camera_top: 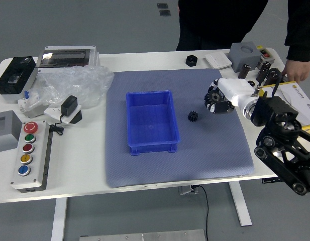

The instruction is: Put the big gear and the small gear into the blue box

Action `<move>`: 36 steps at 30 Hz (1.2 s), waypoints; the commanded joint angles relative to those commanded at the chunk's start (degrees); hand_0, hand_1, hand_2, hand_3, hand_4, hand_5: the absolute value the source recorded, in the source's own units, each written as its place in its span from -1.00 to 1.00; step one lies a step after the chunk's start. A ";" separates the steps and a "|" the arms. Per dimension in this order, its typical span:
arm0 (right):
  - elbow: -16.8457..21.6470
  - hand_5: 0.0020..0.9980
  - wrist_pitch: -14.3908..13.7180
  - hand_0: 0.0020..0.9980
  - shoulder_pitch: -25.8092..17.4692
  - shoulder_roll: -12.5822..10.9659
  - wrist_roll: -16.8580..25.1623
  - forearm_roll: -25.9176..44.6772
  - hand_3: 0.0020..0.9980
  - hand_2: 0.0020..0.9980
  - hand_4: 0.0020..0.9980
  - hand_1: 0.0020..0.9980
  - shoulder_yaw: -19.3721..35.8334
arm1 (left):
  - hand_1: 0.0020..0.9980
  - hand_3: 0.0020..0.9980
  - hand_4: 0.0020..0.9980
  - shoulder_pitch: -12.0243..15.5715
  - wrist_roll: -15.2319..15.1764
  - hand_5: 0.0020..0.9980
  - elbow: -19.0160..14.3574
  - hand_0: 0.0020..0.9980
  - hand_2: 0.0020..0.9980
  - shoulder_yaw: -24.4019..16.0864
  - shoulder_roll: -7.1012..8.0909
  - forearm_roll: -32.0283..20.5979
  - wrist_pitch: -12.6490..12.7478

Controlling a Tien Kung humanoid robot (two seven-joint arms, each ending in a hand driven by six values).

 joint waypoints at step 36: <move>-5.81 -0.03 2.40 0.37 5.15 15.60 0.28 3.39 1.00 0.65 0.61 0.38 -6.96 | 0.62 0.64 0.26 0.46 0.23 -0.53 0.00 0.56 0.60 0.32 0.12 1.02 -0.08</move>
